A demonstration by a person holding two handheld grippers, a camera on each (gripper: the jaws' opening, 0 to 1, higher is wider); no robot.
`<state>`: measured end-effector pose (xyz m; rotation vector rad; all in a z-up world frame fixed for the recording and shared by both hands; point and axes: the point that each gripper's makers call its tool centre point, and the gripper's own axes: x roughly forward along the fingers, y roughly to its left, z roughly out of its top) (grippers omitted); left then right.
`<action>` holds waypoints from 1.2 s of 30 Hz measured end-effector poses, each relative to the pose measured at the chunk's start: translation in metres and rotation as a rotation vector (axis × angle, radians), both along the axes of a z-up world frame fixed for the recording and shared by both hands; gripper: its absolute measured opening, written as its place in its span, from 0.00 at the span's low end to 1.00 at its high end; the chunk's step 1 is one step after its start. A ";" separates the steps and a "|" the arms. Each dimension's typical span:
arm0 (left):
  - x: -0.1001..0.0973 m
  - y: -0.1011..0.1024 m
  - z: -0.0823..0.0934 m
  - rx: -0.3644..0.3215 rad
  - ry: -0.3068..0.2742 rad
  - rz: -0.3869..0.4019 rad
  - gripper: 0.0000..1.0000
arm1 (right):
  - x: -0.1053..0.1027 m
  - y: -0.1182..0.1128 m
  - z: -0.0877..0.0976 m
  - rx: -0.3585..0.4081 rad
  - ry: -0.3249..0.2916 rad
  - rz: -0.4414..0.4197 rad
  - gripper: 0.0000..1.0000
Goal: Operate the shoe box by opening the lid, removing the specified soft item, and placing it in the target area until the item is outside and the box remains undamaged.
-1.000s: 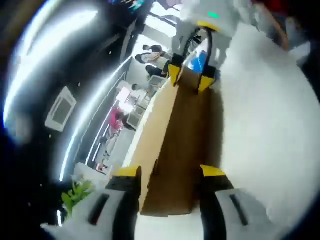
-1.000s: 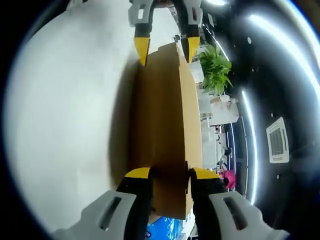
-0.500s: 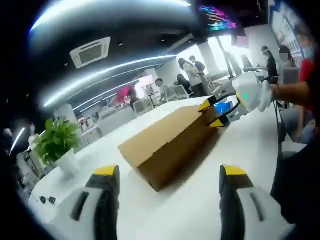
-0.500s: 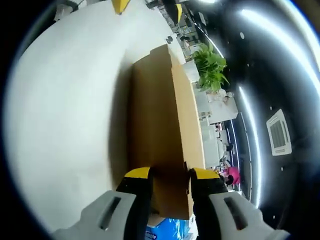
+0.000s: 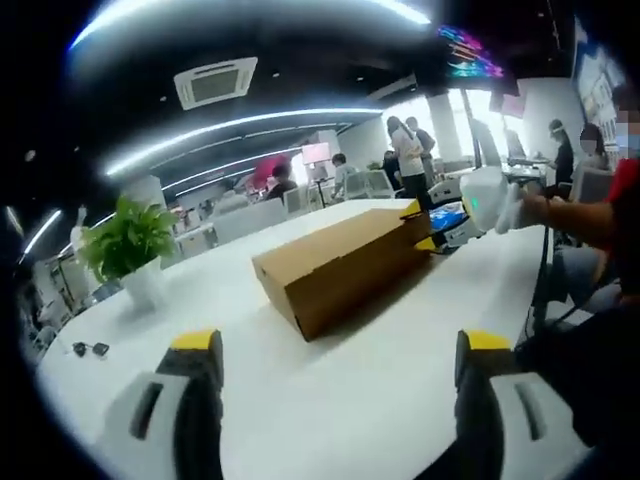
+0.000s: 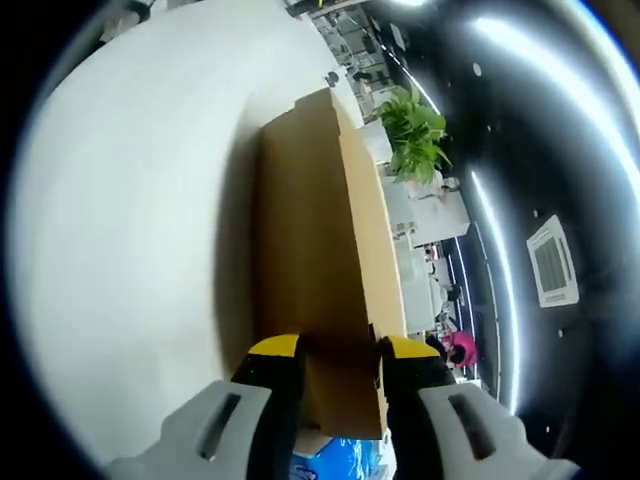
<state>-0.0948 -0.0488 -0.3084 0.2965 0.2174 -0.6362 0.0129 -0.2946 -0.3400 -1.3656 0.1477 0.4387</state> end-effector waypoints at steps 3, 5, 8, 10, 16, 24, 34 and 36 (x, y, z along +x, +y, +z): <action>-0.005 -0.002 0.004 -0.017 -0.010 0.000 0.99 | -0.002 0.002 0.000 0.043 0.018 0.003 0.31; -0.008 -0.002 0.006 -0.024 -0.010 0.005 0.99 | -0.009 0.003 0.000 0.164 0.073 -0.025 0.35; -0.014 -0.002 0.011 -0.040 -0.014 -0.003 0.99 | -0.028 0.003 0.003 0.379 0.169 -0.064 0.53; -0.019 -0.002 0.015 -0.047 -0.009 -0.005 0.99 | -0.044 0.003 0.007 0.502 0.229 -0.077 0.62; -0.030 0.003 0.026 -0.062 -0.007 0.002 0.99 | -0.101 -0.012 0.029 0.842 0.357 -0.169 0.83; -0.053 0.012 0.038 -0.081 0.004 0.012 0.99 | -0.174 -0.055 0.055 1.008 0.399 -0.280 0.88; -0.081 0.019 0.042 -0.105 0.011 0.005 0.99 | -0.230 -0.069 0.055 1.133 0.406 -0.313 0.87; -0.087 0.021 0.048 -0.104 0.001 0.015 0.99 | -0.230 -0.069 0.053 1.136 0.401 -0.319 0.87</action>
